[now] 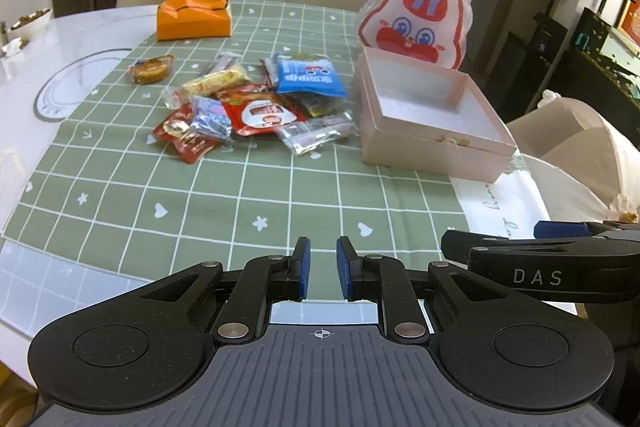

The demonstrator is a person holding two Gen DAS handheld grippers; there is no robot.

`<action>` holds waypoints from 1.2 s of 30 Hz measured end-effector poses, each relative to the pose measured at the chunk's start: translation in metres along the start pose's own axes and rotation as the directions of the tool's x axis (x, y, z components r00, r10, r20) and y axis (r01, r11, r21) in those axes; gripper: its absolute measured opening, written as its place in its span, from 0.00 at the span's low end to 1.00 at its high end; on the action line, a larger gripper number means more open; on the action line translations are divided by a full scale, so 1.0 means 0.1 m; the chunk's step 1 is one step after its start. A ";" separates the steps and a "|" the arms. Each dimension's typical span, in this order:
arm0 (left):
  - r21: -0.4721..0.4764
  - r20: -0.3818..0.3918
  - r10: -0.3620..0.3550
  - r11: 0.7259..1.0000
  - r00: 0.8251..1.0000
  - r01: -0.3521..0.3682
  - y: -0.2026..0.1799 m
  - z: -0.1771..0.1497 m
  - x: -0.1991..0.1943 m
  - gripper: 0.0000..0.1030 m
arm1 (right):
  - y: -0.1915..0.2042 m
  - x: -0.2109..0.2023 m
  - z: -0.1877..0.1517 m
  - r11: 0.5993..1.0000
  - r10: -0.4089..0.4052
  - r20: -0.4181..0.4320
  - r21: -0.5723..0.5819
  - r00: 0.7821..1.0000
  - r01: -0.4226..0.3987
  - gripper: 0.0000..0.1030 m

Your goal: Organize snacks

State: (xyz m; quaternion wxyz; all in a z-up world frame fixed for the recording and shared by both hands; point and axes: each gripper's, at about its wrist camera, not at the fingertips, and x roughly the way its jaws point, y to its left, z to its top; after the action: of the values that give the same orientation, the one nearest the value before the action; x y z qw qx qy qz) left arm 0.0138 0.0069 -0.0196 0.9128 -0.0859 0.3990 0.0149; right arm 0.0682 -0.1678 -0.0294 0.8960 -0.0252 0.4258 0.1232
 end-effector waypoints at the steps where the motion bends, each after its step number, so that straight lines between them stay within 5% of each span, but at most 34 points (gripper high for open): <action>1: 0.001 -0.003 -0.005 1.000 1.000 0.005 0.03 0.01 0.02 0.19 | 0.01 0.02 0.01 1.000 -0.001 -0.001 -0.002 1.000 0.001 1.00; 6: -0.007 -0.018 -0.019 1.000 1.000 0.019 0.24 0.12 0.17 0.19 | 0.10 0.13 0.10 1.000 -0.019 -0.014 -0.010 1.000 0.019 1.00; 10: -0.016 -0.016 0.046 0.999 0.999 -0.046 0.58 0.33 0.33 0.19 | 0.24 0.22 0.25 1.000 -0.015 0.012 -0.019 1.000 0.015 1.00; 16: 0.030 0.151 0.004 1.000 0.989 -0.009 1.43 1.02 0.59 0.19 | 0.74 0.51 0.71 0.978 0.057 0.133 -0.205 0.990 -0.029 1.00; 19: 0.050 0.176 0.020 0.998 0.984 -0.029 1.86 1.44 0.93 0.19 | 1.02 0.80 0.96 0.968 0.072 0.095 -0.248 0.993 -0.046 1.00; 26: 0.038 0.098 0.016 0.999 0.995 -0.020 2.64 2.38 2.08 0.19 | 1.33 1.27 1.13 0.977 0.075 -0.003 -0.201 0.997 -0.074 0.99; 30: -0.053 0.008 -0.052 0.997 0.999 0.052 2.92 2.41 2.54 0.19 | 1.41 1.48 1.30 0.972 0.096 -0.018 -0.216 0.995 -0.098 0.99; 36: -0.013 0.006 -0.155 0.988 0.988 0.155 2.79 1.91 2.28 0.19 | 1.70 2.13 2.04 0.974 0.129 -0.005 -0.189 0.992 -0.127 0.99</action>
State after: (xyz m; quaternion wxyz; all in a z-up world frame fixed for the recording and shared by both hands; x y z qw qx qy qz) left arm 0.2811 0.3043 -0.0990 0.9116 -0.1230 0.3886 -0.0533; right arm 0.3106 0.0701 -0.0539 0.8814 -0.0823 0.4096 0.2205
